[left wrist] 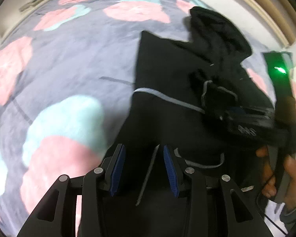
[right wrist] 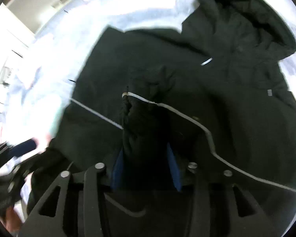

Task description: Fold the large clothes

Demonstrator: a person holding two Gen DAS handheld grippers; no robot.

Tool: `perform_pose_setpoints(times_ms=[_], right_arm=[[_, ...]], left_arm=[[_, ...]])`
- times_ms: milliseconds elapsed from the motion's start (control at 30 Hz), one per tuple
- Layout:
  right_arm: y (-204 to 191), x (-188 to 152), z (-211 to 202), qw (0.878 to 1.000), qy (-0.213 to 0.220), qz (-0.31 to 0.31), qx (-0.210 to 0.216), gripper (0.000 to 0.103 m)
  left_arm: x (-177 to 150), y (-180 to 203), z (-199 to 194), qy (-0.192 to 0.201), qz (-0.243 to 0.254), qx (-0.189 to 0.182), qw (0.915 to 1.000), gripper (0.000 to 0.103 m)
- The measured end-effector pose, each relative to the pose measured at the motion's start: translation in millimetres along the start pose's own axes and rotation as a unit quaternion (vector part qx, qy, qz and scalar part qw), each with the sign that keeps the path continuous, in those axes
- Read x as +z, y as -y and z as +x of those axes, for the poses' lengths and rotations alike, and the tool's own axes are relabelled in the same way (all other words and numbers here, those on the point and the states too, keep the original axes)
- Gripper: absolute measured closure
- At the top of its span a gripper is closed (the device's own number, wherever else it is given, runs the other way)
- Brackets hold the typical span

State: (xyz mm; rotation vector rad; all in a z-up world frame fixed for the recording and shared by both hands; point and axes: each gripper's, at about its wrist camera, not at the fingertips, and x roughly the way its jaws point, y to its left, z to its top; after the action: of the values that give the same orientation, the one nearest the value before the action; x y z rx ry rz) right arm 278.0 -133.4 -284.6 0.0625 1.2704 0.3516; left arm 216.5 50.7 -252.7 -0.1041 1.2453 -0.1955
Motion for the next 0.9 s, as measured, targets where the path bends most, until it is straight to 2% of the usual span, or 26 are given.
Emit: perform_pose_setpoints(times_ms=[33, 67, 133, 200, 233, 367, 433, 500, 600, 633, 667, 700, 733, 833, 900], right_arm=[[5, -5, -13, 1.000, 0.010, 0.002, 0.004, 0.051], [12, -11, -26, 1.000, 0.020, 0.007, 0.007, 0.051], [33, -27, -52, 0.999, 0.038, 0.024, 0.006, 0.050], [61, -43, -71, 0.998, 0.046, 0.047, -0.017, 0.050], [73, -49, -77, 0.997, 0.046, 0.059, -0.028, 0.049], [128, -82, -95, 0.989, 0.038, 0.125, -0.063, 0.049], [157, -98, -102, 0.984, 0.037, 0.161, -0.062, 0.049], [176, -106, -109, 0.980, 0.037, 0.186, -0.067, 0.049], [186, -112, -110, 0.976, 0.039, 0.200, -0.074, 0.049], [188, -113, -111, 0.976, 0.040, 0.200, -0.076, 0.049], [189, -112, -114, 0.976, 0.044, 0.199, -0.080, 0.049], [188, -112, -117, 0.975, 0.049, 0.198, -0.086, 0.049], [189, -111, -123, 0.974, 0.054, 0.198, -0.092, 0.049], [194, -107, -127, 0.974, 0.063, 0.198, -0.094, 0.049], [196, -100, -118, 0.974, 0.059, 0.196, -0.093, 0.049]], left_arm=[[8, 5, 1, 0.001, 0.005, -0.022, 0.9997, 0.062], [13, 8, 1, 0.003, 0.009, -0.037, 0.9993, 0.062], [28, 21, 8, 0.001, 0.017, -0.091, 0.9957, 0.062], [41, 36, 18, -0.004, 0.019, -0.118, 0.9928, 0.062], [50, 42, 28, -0.011, 0.018, -0.147, 0.9889, 0.062], [72, 58, 66, -0.041, 0.001, -0.172, 0.9843, 0.062], [78, 68, 81, -0.063, -0.005, -0.196, 0.9786, 0.062], [79, 78, 92, -0.075, -0.003, -0.197, 0.9776, 0.062], [84, 86, 103, -0.068, 0.003, -0.158, 0.9850, 0.065], [86, 86, 103, -0.060, -0.002, -0.147, 0.9872, 0.084], [84, 84, 97, -0.051, -0.004, -0.139, 0.9889, 0.084], [86, 80, 92, -0.038, -0.006, -0.140, 0.9895, 0.085], [89, 74, 75, -0.008, -0.016, -0.149, 0.9886, 0.085], [99, 47, 34, 0.047, -0.052, -0.185, 0.9803, 0.086], [105, 29, 17, 0.068, -0.065, -0.175, 0.9801, 0.086]])
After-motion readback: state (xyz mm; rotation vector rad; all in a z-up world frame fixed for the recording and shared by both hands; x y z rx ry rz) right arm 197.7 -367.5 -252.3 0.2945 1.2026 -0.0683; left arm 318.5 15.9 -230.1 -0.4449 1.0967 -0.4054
